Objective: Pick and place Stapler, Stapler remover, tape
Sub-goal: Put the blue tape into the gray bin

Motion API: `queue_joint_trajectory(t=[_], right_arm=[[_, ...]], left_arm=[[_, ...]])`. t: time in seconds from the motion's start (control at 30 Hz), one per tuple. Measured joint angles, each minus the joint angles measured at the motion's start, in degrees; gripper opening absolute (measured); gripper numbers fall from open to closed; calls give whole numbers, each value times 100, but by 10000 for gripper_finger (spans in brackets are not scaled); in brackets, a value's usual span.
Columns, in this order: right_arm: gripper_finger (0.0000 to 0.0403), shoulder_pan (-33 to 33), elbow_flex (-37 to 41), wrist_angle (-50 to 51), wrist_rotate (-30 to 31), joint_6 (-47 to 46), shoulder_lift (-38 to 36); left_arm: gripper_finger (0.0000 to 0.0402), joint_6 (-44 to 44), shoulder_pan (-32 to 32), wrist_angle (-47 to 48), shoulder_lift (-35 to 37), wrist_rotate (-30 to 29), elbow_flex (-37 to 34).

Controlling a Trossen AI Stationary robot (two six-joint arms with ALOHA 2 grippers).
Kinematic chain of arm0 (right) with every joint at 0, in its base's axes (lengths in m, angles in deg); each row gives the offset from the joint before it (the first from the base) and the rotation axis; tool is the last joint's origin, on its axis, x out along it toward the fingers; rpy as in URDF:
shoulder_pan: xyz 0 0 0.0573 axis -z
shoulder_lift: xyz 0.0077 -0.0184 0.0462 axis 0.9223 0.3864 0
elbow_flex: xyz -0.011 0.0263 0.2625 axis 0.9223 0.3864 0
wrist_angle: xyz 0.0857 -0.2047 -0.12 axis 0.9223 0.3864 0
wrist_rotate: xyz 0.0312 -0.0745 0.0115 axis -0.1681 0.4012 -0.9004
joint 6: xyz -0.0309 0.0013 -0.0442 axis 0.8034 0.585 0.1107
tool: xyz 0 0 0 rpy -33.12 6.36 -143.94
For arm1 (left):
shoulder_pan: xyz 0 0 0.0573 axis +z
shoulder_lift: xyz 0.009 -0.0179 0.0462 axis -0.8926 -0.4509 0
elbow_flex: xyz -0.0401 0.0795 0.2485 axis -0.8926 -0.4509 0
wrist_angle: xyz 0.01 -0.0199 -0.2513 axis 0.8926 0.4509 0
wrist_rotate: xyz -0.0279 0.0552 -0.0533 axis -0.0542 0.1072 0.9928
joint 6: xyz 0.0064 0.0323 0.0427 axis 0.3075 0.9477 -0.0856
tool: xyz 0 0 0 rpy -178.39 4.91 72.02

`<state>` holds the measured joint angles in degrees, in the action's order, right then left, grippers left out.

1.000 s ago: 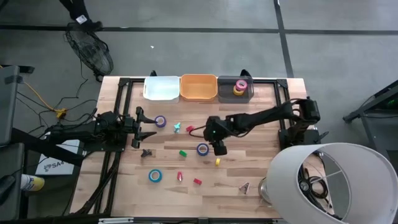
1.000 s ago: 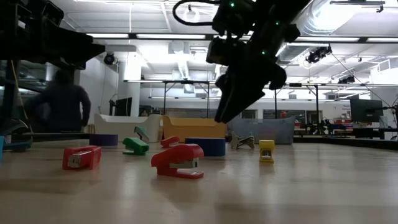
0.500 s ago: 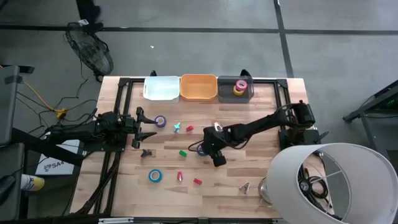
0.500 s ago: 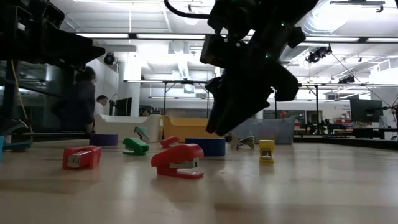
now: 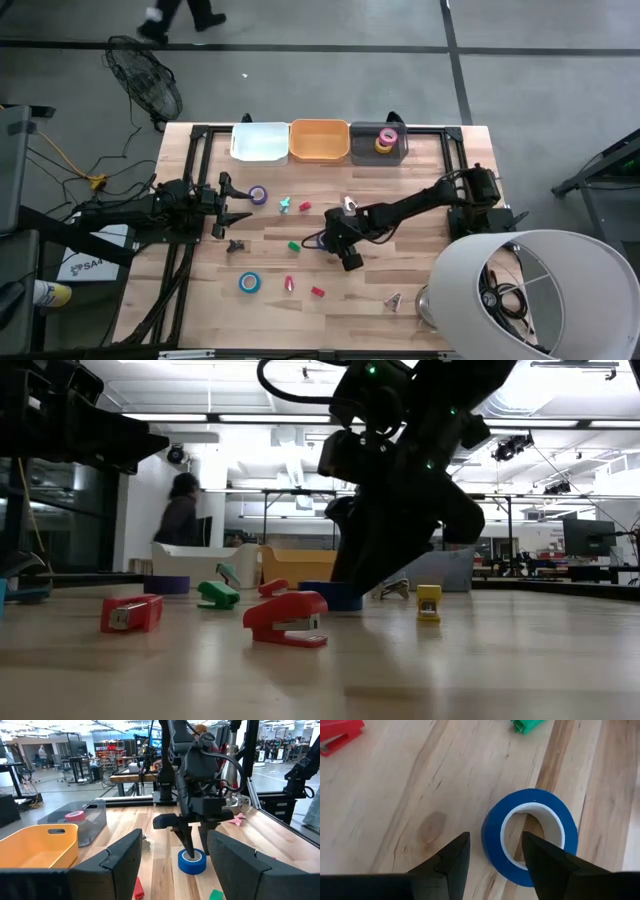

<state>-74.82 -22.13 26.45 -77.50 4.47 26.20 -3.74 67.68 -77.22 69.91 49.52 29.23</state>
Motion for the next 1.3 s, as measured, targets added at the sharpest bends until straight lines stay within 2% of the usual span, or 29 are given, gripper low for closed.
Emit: queue_joint_trajectory(t=[0.63,0.77,0.97,1.3], right_arm=[[31,12,13,278,280,-4,-200],[30,98,13,471,357,-179,-384],[42,393,11,1015,972,-665,-900],[35,1606,9,1566,1471,-1414,-1635]], left_arm=[[221,2,0,-1,0,0,-1],[221,0,-1,-1,0,0,1],[221,2,-1,-3,0,0,0],[221,1,-1,-3,0,0,0]])
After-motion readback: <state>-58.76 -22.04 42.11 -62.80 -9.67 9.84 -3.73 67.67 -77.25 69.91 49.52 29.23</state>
